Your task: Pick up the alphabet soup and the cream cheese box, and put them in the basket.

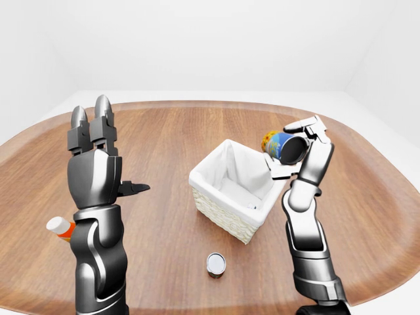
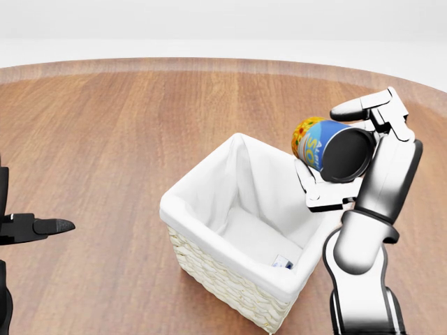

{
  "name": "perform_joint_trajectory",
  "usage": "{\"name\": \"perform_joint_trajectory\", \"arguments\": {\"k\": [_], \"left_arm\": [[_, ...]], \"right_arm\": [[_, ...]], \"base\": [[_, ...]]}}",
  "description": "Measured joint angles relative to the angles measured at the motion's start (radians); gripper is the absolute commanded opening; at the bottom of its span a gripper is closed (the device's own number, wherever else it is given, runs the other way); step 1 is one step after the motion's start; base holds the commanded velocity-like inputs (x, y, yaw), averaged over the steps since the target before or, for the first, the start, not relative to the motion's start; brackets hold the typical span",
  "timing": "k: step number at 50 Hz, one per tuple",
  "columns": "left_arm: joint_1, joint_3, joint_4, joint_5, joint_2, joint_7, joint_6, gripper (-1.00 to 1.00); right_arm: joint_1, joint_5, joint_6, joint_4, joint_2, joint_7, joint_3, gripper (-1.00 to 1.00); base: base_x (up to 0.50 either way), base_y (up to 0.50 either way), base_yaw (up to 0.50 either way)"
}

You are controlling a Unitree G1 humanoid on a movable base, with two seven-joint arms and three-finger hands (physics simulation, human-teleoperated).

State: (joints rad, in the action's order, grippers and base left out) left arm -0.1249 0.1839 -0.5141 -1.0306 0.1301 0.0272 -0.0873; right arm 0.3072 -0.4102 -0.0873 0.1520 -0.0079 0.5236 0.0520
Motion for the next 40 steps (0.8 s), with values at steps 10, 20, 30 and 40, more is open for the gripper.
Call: {"name": "perform_joint_trajectory", "arguments": {"k": [10, 20, 30, 40], "left_arm": [[0.000, 0.000, 0.002, 0.001, 0.000, 0.000, 0.000, 1.00], [0.000, 0.001, 0.007, 0.005, 0.000, -0.007, 0.000, 1.00], [0.000, -0.001, 0.006, 0.004, 0.000, -0.009, 0.000, 1.00], [-0.001, 0.000, 0.014, 0.008, 0.001, -0.015, 0.000, 1.00]], "right_arm": [[0.109, -0.030, 0.000, -0.140, -0.010, 0.000, -0.021, -1.00], [0.172, -0.088, 0.000, -0.264, -0.014, 0.000, -0.047, -1.00], [0.188, -0.186, 0.000, -0.303, -0.026, -0.066, -0.057, -1.00], [0.192, -0.253, 0.000, -0.335, -0.034, -0.172, -0.069, -1.00]], "base": [[0.00, 0.00, 0.00], [0.00, 0.00, 0.00], [0.00, 0.00, 0.00], [0.00, 0.00, 0.00]]}}
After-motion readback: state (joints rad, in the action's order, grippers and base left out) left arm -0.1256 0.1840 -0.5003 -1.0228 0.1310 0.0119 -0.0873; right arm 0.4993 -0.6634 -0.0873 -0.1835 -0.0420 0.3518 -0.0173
